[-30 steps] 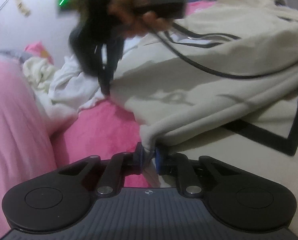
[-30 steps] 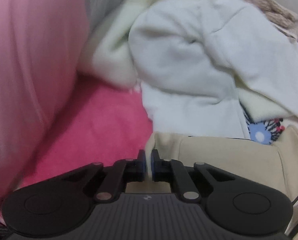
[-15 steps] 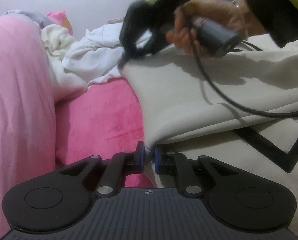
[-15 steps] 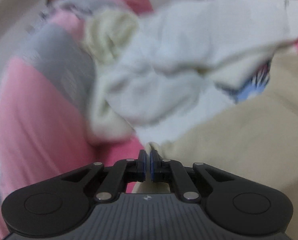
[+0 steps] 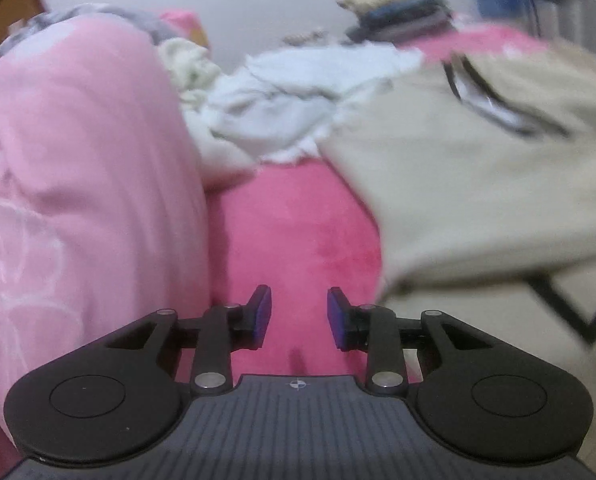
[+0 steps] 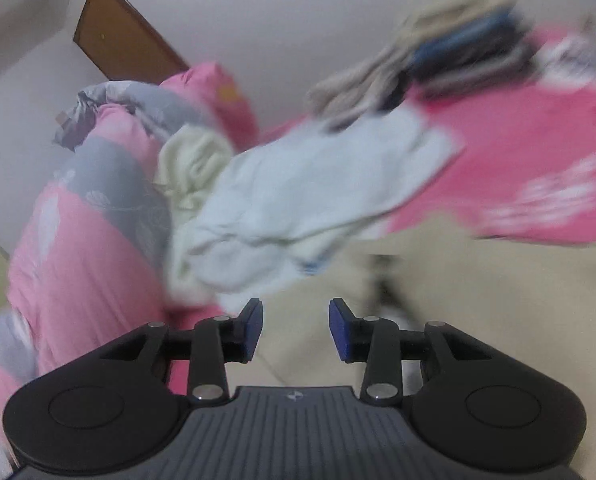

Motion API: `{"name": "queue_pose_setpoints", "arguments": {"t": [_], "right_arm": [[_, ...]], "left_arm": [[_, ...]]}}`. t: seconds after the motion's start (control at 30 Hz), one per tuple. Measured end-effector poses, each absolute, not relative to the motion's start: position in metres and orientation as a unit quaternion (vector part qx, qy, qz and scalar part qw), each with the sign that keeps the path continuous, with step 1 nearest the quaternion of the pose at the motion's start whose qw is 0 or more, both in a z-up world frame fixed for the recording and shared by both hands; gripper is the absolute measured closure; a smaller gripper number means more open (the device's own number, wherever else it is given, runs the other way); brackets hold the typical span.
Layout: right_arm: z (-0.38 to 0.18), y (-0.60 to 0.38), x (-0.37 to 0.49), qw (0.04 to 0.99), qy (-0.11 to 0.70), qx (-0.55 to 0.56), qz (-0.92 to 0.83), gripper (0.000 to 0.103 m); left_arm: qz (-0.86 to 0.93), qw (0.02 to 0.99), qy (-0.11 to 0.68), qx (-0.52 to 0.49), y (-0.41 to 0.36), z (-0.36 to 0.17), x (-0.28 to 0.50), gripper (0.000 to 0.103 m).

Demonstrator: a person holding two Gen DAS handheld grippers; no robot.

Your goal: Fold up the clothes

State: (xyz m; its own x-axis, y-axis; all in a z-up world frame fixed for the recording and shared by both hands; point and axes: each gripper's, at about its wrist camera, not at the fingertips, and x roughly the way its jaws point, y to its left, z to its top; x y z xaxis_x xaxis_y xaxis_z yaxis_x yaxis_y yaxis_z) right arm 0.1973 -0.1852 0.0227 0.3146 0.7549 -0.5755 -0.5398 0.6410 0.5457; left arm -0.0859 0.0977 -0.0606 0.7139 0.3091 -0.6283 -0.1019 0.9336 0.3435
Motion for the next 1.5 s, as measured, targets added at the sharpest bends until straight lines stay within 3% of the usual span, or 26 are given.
{"name": "queue_pose_setpoints", "arguments": {"t": [0.17, 0.27, 0.43, 0.6, 0.77, 0.9, 1.07, 1.4, 1.5], "right_arm": [[0.026, -0.264, 0.104, 0.833, 0.444, 0.009, 0.328, 0.063], [0.0, -0.275, 0.051, 0.832, 0.455, -0.034, 0.316, 0.063], [-0.081, -0.295, 0.024, 0.815, 0.526, -0.032, 0.24, 0.066], [-0.041, -0.308, 0.021, 0.837, 0.486, -0.002, 0.251, 0.065], [-0.024, -0.395, 0.059, 0.873, 0.423, 0.19, 0.148, 0.052], [-0.056, -0.485, 0.107, 0.824, 0.395, 0.403, 0.047, 0.049], [-0.123, -0.547, 0.139, 0.721, 0.379, 0.578, -0.055, 0.043], [-0.213, -0.567, 0.177, 0.577, 0.398, 0.708, -0.081, 0.023], [-0.221, -0.566, 0.183, 0.558, 0.385, 0.73, -0.083, 0.023]], "left_arm": [[0.059, 0.928, 0.358, 0.088, 0.088, -0.058, -0.065, 0.072], [0.032, 0.912, 0.402, 0.08, 0.079, -0.082, -0.053, 0.071], [0.036, 0.909, 0.402, 0.102, 0.08, -0.095, -0.059, 0.069], [0.049, 0.924, 0.362, 0.115, 0.08, -0.058, -0.06, 0.069], [-0.011, 0.932, 0.343, 0.115, 0.056, -0.032, -0.036, 0.069], [-0.097, 0.927, 0.342, 0.121, 0.012, -0.035, -0.013, 0.069], [-0.214, 0.9, 0.362, 0.113, -0.046, -0.053, 0.003, 0.069], [-0.25, 0.868, 0.409, 0.131, -0.072, -0.092, -0.001, 0.069], [-0.247, 0.868, 0.412, 0.128, -0.071, -0.094, 0.001, 0.068]]}}
